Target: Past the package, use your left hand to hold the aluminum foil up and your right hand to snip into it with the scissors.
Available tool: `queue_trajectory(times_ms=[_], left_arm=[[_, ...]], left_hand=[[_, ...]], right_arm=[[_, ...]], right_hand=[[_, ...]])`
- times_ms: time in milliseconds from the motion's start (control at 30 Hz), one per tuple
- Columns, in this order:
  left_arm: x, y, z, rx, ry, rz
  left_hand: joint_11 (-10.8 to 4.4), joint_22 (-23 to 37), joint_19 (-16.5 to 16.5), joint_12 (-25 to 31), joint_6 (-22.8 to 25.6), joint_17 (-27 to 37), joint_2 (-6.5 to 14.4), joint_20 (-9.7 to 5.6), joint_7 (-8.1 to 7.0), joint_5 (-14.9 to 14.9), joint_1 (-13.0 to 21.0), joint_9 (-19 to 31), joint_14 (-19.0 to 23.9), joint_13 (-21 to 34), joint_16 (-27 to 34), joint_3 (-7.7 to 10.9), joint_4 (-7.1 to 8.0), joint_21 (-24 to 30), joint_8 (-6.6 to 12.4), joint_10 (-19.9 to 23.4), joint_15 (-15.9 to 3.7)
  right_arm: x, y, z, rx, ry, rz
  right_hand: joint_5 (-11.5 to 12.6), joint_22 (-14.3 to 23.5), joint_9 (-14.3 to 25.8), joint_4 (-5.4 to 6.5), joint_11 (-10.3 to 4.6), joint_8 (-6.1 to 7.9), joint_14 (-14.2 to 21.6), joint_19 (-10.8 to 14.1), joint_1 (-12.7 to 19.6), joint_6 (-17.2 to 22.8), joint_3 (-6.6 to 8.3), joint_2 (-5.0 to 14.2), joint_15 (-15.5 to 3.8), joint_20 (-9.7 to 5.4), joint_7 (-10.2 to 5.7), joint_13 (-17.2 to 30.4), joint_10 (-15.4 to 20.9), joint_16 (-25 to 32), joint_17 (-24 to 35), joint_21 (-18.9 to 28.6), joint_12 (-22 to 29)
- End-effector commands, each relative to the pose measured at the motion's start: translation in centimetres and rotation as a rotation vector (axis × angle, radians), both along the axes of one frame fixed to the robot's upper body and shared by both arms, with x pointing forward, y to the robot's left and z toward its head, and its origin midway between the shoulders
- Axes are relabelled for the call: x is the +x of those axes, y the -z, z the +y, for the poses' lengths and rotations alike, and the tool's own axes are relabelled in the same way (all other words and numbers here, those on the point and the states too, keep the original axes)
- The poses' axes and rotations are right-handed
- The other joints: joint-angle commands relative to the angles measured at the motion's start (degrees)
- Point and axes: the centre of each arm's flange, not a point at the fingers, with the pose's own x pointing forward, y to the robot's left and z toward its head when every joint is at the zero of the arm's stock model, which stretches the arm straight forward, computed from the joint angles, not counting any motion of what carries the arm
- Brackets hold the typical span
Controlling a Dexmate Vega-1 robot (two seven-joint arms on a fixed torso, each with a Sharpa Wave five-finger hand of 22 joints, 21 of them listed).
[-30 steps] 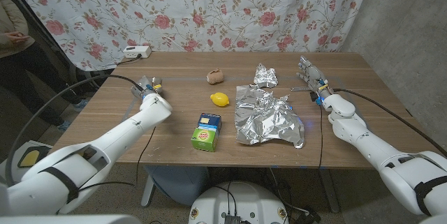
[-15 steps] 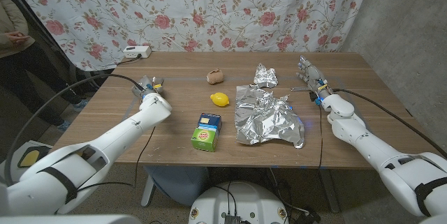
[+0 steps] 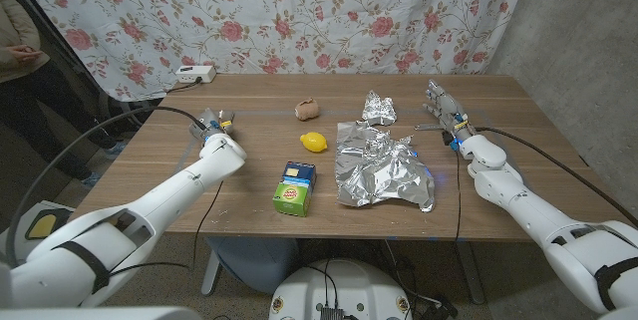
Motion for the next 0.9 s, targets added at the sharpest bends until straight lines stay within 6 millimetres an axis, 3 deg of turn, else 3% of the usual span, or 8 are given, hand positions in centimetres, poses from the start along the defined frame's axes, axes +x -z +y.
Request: queue_trajectory(times_ms=[33,500,900], left_arm=[[-0.9,-1.2,0.1,0.019,-0.005,-0.079],[-1.7,-1.8,0.1,0.022,0.009,-0.118],[-4.0,-2.9,-0.6,0.046,0.059,-0.219]], left_hand=[[0.0,0.2,0.7,-0.1,0.1,0.5,3.2,-0.11,0.09,-0.6,2.6,0.3,-0.1,1.2,0.6,-0.47,0.09,0.2,0.1,0.0,-0.31],[-0.04,0.2,0.8,-0.1,0.1,1.5,3.5,-0.13,-0.01,-2.3,3.1,0.3,-0.9,1.2,0.9,-1.06,0.15,0.2,0.22,-0.6,-0.51],[-0.1,0.2,1.0,-0.2,1.1,2.1,3.5,-0.28,0.15,-3.5,3.4,0.3,-1.2,0.8,1.1,-1.54,0.15,0.3,0.62,-0.5,-0.79]], right_arm=[[-0.1,0.0,-0.2,-0.001,0.003,-0.003],[-0.3,-0.3,-0.2,0.001,0.007,-0.004],[-1.1,-0.6,-0.3,0.001,0.009,-0.018]], right_hand=[[0.0,0.2,0.1,-0.03,0.17,0.02,-0.2,-0.2,0.0,0.0,0.26,0.58,0.12,0.54,0.0,0.0,-0.7,0.4,0.1,0.2,-0.2],[0.1,0.2,0.1,-0.06,0.09,0.0,-0.3,-0.4,0.0,0.0,0.28,0.61,0.14,0.66,-0.04,0.0,-0.9,0.4,0.1,0.2,-0.2],[0.1,0.2,0.1,-0.08,0.06,-0.01,-0.3,-0.6,0.1,-0.1,0.3,0.64,0.16,0.9,-0.08,0.0,-0.9,0.4,0.1,0.2,-0.2]])
